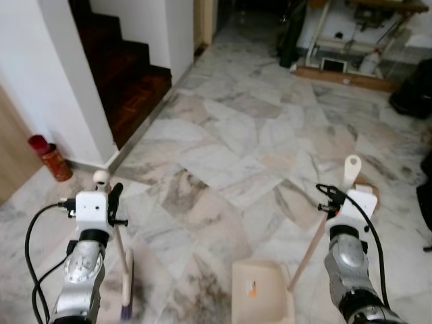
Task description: Sweep floor
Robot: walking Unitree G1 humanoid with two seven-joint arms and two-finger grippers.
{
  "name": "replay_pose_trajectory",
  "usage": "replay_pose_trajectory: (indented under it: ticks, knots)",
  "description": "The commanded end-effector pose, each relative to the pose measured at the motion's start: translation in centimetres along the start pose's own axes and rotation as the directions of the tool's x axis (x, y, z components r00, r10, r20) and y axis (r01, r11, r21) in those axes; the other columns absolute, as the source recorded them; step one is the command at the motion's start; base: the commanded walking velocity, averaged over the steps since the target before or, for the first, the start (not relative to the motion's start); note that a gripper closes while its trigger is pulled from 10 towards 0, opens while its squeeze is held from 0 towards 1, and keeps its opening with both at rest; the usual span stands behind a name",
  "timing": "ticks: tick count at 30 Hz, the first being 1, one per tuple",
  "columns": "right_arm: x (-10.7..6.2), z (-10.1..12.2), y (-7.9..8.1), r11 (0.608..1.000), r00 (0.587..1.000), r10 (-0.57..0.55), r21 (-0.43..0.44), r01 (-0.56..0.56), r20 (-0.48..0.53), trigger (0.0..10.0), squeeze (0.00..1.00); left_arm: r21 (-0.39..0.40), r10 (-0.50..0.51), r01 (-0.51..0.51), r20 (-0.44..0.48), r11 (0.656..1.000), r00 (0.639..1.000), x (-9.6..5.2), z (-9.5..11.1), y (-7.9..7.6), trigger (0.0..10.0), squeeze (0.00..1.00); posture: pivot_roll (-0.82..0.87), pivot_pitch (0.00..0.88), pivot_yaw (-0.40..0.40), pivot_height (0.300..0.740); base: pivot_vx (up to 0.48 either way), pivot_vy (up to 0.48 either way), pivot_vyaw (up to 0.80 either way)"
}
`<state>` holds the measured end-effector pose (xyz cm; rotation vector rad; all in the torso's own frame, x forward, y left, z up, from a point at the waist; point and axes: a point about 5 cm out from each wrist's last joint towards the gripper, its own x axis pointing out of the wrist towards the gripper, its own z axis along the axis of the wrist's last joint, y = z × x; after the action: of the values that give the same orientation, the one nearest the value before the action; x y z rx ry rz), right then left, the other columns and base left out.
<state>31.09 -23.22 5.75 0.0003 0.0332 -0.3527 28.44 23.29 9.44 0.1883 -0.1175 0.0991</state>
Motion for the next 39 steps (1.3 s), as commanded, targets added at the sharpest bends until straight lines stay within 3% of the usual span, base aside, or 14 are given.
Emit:
replay_pose_trajectory:
  ticks: [1, 29, 39]
  knots:
    - [0.42, 1.15, 0.13, 1.0, 0.998, 0.005, 0.003, -0.005, 0.06, 10.0, 0.0, 0.016, -0.007, 0.006, 0.031, 1.0, 0.999, 0.4, 0.58, 0.18, 10.0, 0.0, 0.05, 0.0, 0.008, 0.74, 0.0, 0.0, -0.8]
    - [0.53, 1.27, 0.35, 1.0, 0.998, 0.025, 0.003, -0.025, 0.059, 10.0, 0.0, -0.012, -0.005, 0.005, 0.021, 1.0, 1.0, 0.35, 0.13, -0.01, 10.0, 0.0, 0.06, 0.0, -0.011, 0.74, 0.0, 0.0, -0.8]
    - [0.45, 1.3, 0.67, 0.999, 0.997, 0.05, 0.003, -0.05, 0.065, 10.0, 0.0, -0.047, 0.014, -0.014, -0.005, 0.999, 1.0, 0.24, -0.32, -0.15, 10.0, 0.0, 0.06, 0.0, -0.019, 0.74, 0.0, 0.0, 0.0]
